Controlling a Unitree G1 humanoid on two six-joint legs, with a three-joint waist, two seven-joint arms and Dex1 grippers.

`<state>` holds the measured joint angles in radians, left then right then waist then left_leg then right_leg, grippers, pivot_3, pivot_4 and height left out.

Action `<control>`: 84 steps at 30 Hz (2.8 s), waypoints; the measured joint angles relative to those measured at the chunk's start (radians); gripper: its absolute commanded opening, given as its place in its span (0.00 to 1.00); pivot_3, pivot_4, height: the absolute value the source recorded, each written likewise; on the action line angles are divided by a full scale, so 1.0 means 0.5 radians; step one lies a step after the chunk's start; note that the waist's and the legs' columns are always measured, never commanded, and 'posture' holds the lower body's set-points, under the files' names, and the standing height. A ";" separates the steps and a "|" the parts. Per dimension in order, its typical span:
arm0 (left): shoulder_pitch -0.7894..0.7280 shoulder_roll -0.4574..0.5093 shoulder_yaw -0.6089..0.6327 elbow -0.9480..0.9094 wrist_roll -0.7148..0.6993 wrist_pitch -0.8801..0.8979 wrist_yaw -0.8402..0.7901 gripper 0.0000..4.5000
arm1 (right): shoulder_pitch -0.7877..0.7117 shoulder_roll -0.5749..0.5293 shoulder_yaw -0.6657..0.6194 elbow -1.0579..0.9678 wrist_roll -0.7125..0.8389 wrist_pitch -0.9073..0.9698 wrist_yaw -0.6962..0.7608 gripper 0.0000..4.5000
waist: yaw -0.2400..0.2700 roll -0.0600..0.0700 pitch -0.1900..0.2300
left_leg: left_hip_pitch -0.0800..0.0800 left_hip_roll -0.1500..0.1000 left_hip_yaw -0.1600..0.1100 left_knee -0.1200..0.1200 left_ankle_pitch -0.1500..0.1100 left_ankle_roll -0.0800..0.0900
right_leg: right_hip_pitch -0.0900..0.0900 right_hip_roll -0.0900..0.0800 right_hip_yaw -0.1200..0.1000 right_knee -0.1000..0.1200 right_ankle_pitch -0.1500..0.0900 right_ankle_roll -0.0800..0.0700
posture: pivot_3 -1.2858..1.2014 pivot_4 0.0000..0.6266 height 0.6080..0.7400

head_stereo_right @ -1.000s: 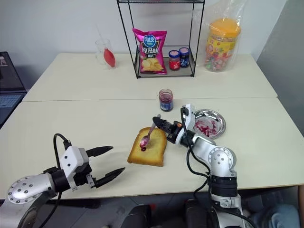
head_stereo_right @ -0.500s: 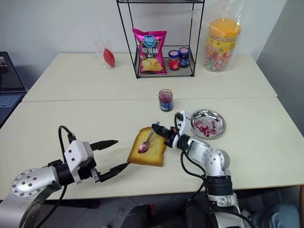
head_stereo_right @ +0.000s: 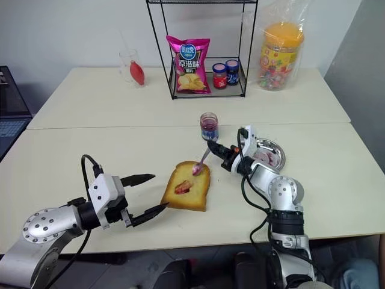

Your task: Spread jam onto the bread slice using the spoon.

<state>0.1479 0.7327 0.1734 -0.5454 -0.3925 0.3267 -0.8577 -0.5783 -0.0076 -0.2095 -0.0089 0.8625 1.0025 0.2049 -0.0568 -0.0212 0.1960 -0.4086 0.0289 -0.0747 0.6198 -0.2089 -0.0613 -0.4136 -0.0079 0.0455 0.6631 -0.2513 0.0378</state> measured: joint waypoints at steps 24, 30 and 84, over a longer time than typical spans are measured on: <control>0.155 0.056 0.029 -0.016 -0.046 -0.004 -0.102 1.00 | 0.193 -0.072 0.217 -0.038 -0.042 0.036 0.133 0.00 | -0.001 -0.001 0.000 | 0.001 0.001 0.001 -0.011 0.000 0.000 | -0.005 0.001 0.000 0.000 -0.001 -0.002 | 0.52 0.24 1.00; 0.103 0.059 0.018 -0.016 -0.046 0.007 -0.098 1.00 | 0.114 -0.132 0.195 0.079 -0.096 -0.045 0.194 0.00 | 0.000 -0.001 0.000 | 0.002 0.001 0.001 -0.011 0.000 0.000 | -0.005 0.001 0.000 0.001 -0.001 -0.001 | 0.52 0.24 1.00; 0.169 0.054 0.009 -0.009 -0.001 -0.094 -0.138 1.00 | 0.057 -0.116 0.059 0.158 -0.038 -0.055 0.103 0.00 | -0.001 -0.001 -0.001 | 0.003 0.004 0.002 -0.012 0.000 0.000 | -0.006 0.005 0.002 0.003 0.000 -0.003 | 0.52 0.24 1.00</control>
<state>0.2323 0.7598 0.1781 -0.5497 -0.3932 0.2798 -0.9266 -0.5501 -0.0658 -0.1798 0.0700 0.8437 0.9748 0.2566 -0.0571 -0.0216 0.1956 -0.4073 0.0308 -0.0737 0.6136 -0.2087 -0.0612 -0.4166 -0.0055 0.0466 0.6645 -0.2513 0.0365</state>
